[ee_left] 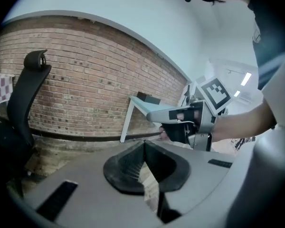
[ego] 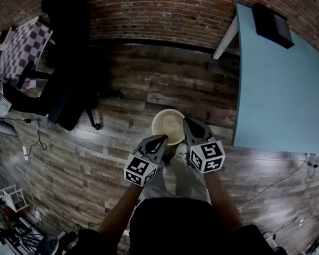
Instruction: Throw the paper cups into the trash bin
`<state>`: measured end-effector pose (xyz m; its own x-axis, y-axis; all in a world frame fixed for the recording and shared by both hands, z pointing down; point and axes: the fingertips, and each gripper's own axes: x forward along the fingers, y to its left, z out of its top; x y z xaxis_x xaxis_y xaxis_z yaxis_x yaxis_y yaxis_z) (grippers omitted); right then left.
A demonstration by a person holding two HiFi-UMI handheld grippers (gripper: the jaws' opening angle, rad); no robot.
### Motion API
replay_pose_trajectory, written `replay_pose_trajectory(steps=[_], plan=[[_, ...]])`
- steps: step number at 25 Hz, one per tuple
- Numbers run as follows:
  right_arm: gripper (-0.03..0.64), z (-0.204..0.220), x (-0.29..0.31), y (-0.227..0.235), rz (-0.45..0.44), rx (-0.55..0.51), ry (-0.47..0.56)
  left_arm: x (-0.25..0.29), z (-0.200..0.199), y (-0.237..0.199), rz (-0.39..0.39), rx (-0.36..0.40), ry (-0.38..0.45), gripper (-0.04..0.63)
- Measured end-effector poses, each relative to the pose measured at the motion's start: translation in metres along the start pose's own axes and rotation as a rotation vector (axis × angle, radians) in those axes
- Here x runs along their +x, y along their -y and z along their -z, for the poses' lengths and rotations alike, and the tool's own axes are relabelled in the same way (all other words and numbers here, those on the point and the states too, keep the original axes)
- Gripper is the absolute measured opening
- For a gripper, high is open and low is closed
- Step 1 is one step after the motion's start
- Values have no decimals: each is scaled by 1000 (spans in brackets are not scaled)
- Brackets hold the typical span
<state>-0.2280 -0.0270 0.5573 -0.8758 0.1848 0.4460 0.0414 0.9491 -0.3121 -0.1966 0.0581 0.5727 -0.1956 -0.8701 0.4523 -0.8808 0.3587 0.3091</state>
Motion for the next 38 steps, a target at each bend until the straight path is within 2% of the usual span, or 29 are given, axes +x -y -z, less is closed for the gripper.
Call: replay_pose_trajectory(steps=[6,11,15,19,25,29,33,38], plan=[[5,-39,-39,-20,-24,-9,44,-19,-47,20,-13,22,95,9],[5,-83,-57,-41,-73,-89,102,-26,-81,31,-39,40,175,9],[5,-104,-73,-47,-81,-102,137,-32,-99,44,-41,57,204,9],[5,-114,-81,-46,-62,-91,152,-36,-115,52,0,33,227,9],[5,-140,-95,-64,-90,-84,222,-51,-148,51,3,70,268,9],[5,-154,-109,-76,-50,-91,268,-71,-165,54,11,99,297,9],[5,-159,-124,-94,-27,-112,292,-99,-179,61,0,139,370,9],[5,-162,-146,-125,9,-139,332,-132,-181,72,1,175,398,9]])
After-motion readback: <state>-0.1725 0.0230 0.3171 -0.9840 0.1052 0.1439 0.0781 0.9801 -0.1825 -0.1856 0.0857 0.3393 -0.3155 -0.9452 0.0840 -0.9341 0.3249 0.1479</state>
